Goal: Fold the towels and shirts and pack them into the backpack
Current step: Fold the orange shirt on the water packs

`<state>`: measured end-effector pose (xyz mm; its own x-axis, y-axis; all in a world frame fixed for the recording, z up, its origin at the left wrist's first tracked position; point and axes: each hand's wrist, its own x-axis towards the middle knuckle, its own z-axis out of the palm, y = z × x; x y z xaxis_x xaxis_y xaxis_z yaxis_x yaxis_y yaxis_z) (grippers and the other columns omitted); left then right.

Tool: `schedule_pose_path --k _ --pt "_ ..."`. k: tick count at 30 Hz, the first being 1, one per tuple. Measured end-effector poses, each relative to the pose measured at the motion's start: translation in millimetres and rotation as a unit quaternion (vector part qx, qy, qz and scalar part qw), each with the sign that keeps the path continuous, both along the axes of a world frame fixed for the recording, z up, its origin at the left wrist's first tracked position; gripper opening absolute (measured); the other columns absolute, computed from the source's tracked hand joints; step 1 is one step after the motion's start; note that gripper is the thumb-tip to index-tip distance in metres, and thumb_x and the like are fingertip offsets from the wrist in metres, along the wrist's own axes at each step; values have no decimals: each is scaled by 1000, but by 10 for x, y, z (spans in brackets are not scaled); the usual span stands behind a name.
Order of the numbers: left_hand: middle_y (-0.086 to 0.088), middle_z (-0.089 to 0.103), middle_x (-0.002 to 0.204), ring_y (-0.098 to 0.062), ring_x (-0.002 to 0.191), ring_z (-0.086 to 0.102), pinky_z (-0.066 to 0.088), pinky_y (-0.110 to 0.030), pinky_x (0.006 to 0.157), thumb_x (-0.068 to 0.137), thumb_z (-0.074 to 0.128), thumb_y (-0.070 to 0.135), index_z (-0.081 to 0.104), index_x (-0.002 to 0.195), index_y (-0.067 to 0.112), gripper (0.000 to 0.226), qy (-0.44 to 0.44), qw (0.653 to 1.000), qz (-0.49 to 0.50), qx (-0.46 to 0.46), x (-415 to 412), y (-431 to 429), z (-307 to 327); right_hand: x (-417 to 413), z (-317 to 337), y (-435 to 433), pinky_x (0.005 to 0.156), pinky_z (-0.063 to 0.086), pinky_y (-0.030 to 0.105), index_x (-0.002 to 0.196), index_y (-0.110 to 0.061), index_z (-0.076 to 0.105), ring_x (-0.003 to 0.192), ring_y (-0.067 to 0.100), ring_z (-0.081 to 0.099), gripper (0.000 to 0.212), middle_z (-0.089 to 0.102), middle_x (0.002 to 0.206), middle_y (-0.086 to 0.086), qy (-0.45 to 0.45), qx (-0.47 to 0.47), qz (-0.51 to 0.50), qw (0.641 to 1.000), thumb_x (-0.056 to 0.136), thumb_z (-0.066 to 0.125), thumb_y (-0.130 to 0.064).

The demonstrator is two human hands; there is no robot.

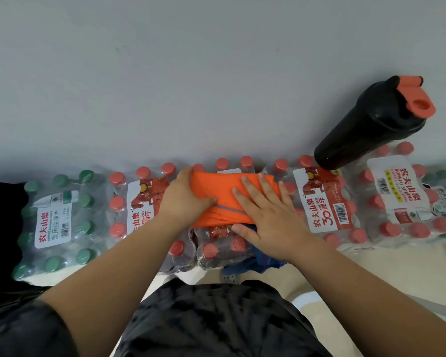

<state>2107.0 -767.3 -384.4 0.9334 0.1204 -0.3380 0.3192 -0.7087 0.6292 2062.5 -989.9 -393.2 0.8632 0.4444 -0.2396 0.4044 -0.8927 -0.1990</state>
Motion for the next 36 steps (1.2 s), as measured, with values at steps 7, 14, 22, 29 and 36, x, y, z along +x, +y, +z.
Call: schedule_pose_path --k 7,14,22,29,36 --pt "0 69 104 -15 86 71 61 -45 77 75 74 11 52 127 41 63 -39 979 70 -187 -184 78 57 18 116 59 122 -6 58 160 -34 13 153 23 -21 77 -4 169 -6 -8 14 10 1000 95 14 -75" --pt "4 67 116 -10 95 69 60 -40 85 81 68 -3 52 132 34 65 -101 962 117 -225 -321 477 121 -28 181 401 116 -16 65 159 -40 0 149 25 -30 78 -19 166 -12 35 -26 29 999 92 13 -79" --pt "12 63 115 -10 103 63 55 -35 89 80 74 5 55 121 35 55 -156 969 41 -185 -402 477 191 -5 21 499 117 -18 62 157 -39 -11 145 25 -38 86 -30 162 -13 54 -36 36 997 87 14 -83" --pt "-5 63 116 -20 99 61 51 -29 87 77 68 6 65 123 16 47 -248 955 -162 -3 -247 26 376 39 171 402 126 7 35 148 -51 26 153 5 8 50 21 159 -26 207 363 -110 902 104 40 -32" --pt "4 60 87 -20 81 55 29 -23 60 82 66 25 46 99 22 27 -170 951 -258 21 -295 -459 338 2 291 184 118 35 28 151 -21 43 136 0 46 53 50 148 -7 236 562 -260 749 98 38 -19"
